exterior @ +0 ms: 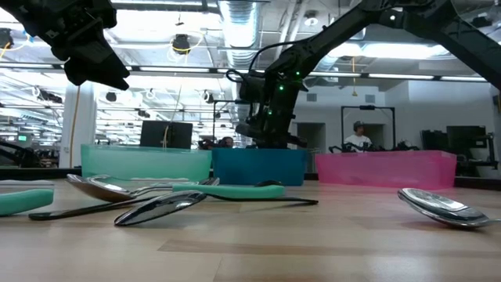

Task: Sort silverware by color (type)
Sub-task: Put the black spoon into the blue bin, then put the white patterned spoon into the pink bin

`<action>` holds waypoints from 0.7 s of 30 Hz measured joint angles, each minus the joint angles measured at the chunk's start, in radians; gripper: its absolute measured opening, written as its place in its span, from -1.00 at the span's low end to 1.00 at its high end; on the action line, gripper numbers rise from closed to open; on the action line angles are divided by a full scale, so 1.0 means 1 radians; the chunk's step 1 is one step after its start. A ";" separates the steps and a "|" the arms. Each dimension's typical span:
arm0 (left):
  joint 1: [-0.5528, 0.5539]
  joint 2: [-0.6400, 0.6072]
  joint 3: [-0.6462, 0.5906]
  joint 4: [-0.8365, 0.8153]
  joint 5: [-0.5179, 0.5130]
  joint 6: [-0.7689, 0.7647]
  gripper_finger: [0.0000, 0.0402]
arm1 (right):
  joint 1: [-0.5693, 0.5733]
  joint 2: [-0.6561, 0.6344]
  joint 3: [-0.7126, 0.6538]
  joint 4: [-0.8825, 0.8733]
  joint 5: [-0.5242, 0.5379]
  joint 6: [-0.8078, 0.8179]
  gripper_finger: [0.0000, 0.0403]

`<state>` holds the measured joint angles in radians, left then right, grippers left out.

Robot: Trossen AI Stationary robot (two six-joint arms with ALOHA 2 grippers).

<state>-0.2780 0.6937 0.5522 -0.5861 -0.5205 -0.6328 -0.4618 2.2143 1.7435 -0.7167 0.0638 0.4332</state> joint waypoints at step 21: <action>0.000 0.000 0.000 0.000 0.027 0.043 -0.07 | -0.001 -0.086 0.167 -0.176 -0.093 -0.188 -0.23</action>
<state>-0.2779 0.6941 0.5522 -0.5865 -0.4931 -0.5899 -0.4625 2.1279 1.9102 -0.8924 -0.0296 0.2451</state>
